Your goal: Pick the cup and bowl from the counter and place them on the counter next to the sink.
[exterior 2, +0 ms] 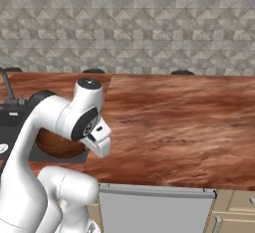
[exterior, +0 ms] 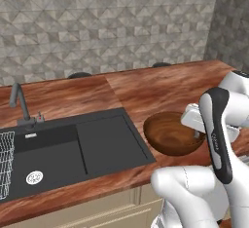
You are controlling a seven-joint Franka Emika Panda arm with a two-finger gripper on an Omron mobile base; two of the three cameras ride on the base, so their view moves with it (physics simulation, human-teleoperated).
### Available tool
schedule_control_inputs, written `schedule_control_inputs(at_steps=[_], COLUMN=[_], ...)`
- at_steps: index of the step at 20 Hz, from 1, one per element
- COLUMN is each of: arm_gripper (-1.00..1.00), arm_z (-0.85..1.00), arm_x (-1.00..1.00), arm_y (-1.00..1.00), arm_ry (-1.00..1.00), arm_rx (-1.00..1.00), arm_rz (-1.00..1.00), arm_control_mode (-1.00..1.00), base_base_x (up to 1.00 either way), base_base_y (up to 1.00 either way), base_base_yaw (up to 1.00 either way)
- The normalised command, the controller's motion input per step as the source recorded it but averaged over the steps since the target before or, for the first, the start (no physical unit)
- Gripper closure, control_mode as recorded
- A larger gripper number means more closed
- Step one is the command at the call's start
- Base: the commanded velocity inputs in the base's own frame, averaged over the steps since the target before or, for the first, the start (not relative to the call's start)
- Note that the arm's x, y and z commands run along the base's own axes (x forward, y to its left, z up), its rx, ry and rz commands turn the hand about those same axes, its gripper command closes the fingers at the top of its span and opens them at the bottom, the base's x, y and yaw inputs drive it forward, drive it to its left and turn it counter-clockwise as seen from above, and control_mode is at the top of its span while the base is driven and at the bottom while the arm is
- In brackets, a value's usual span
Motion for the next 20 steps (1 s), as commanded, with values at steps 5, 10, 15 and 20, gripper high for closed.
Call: schedule_control_inputs(at_steps=[5, 10, 15, 20], arm_gripper=[1.0, 1.0, 1.0, 1.0], arm_z=[0.0, 0.0, 0.0, -0.05], arm_x=[0.0, 0.0, 0.0, 0.41], arm_y=[0.0, 0.0, 0.0, 0.02], arm_ry=[0.0, 0.0, 0.0, 0.0], arm_rx=[0.0, 0.0, 0.0, 0.0], arm_rz=[0.0, 0.0, 0.0, 0.0], arm_control_mode=[1.0, 1.0, -1.0, -1.0], base_base_x=[0.0, 0.0, 0.0, 0.0], base_base_y=[0.0, 0.0, 0.0, 0.0], base_base_yaw=[0.0, 0.0, 0.0, 0.0])
